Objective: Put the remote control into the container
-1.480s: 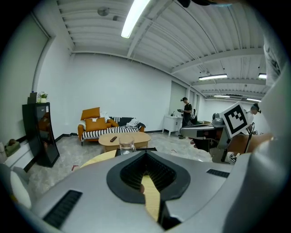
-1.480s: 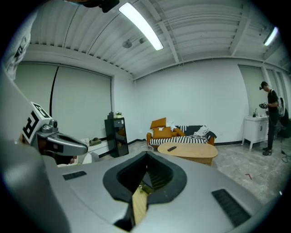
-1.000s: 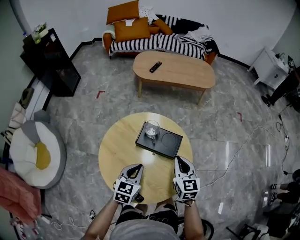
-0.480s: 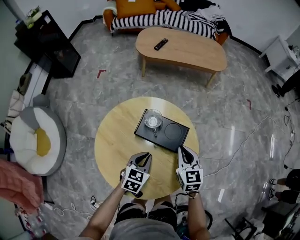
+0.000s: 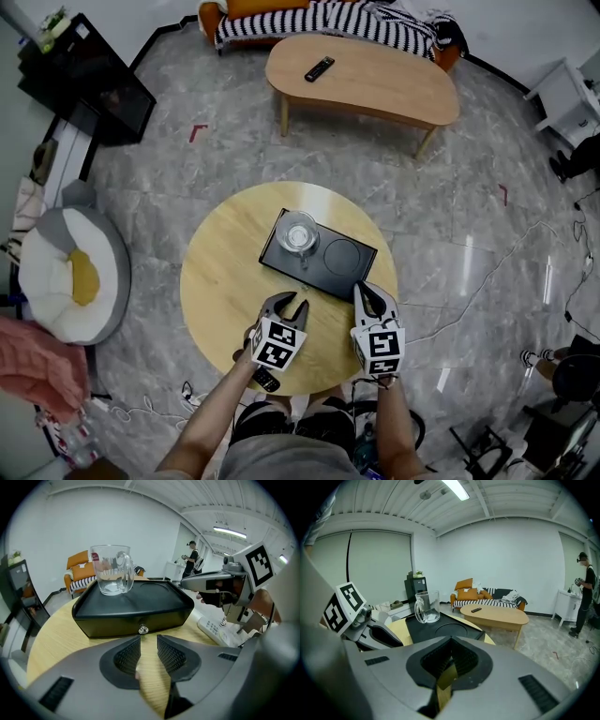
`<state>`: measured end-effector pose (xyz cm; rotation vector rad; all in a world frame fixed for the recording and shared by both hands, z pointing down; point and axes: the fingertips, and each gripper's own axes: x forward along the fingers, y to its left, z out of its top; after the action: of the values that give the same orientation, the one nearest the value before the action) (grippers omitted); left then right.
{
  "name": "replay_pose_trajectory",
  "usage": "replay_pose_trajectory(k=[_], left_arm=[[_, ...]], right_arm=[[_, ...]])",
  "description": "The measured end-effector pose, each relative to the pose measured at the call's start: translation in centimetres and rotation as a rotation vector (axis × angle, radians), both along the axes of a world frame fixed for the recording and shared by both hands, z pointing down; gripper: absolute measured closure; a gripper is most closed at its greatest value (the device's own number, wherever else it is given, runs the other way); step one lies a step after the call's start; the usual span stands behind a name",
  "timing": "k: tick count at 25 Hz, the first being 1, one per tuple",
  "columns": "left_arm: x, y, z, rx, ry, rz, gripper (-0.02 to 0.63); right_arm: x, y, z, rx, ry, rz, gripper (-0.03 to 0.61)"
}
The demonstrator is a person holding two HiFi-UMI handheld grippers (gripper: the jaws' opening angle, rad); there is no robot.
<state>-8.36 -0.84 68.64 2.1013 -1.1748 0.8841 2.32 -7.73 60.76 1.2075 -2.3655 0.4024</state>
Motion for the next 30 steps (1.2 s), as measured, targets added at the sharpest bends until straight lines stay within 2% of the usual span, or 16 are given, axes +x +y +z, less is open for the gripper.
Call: replay_pose_trajectory(k=[4, 13, 20, 22, 30], left_arm=[[-0.2, -0.9, 0.6, 0.004, -0.003, -0.043, 0.494], [0.5, -2.1, 1.4, -0.02, 0.002, -0.053, 0.491], [0.6, -2.6, 1.3, -0.019, -0.007, -0.077, 0.494], [0.5, -2.6, 1.4, -0.02, -0.016, -0.083, 0.531], [0.5, -2.6, 1.5, -0.021, -0.025, -0.095, 0.535]], right_arm=[[0.2, -0.3, 0.7, -0.009, -0.005, -0.005, 0.571], [0.5, -0.8, 1.5, -0.017, -0.009, -0.018, 0.571], [0.8, -0.9, 1.5, -0.011, -0.015, -0.034, 0.571], [0.7, -0.8, 1.5, -0.011, -0.019, -0.033, 0.571], [0.2, -0.9, 1.8, -0.01, -0.029, -0.039, 0.571]])
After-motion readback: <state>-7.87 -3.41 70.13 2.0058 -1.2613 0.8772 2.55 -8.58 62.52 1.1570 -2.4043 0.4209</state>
